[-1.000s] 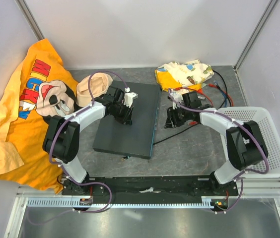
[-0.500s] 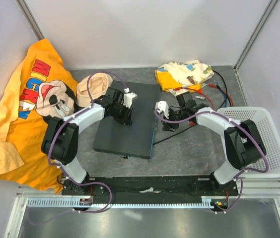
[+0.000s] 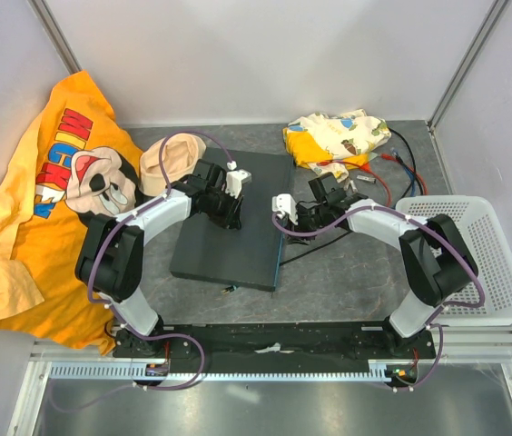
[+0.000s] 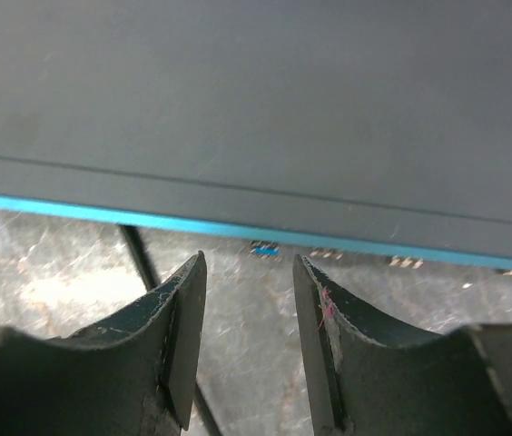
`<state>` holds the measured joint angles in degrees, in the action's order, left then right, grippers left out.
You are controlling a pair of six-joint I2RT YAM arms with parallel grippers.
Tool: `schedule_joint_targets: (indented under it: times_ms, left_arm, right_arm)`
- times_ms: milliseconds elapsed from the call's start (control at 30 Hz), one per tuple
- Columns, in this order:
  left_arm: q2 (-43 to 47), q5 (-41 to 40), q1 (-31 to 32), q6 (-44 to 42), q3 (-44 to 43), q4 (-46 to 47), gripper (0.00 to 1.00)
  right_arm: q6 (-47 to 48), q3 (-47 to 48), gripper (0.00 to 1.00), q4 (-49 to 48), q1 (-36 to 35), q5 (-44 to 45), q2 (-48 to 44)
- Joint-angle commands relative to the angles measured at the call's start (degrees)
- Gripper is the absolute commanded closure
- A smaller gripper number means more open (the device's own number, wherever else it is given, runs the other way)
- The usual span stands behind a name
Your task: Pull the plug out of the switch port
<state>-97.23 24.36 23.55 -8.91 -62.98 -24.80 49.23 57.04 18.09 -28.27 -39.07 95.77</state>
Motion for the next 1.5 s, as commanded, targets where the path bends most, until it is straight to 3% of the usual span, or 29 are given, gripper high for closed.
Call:
schedule_joint_targets:
  times_ms: [0,1233,1467]
  left_arm:
    - [-3.23,-3.53,0.09,-1.73,2.69,-7.55,0.72]
    - [-3.14,-4.94,0.0,-1.73,2.86,-7.2,0.73]
    - [-3.14,-4.76,0.0,-1.55,2.86,-6.93,0.73]
  right_arm:
    - [-1.15,0.18,0.49,-5.43,-0.82,0.4,1.26]
    - [-4.85,0.71,0.55,0.98,-3.54,9.46,1.36]
    - [-5.9,-2.19,0.45,-0.07,-3.54,6.9,-2.07]
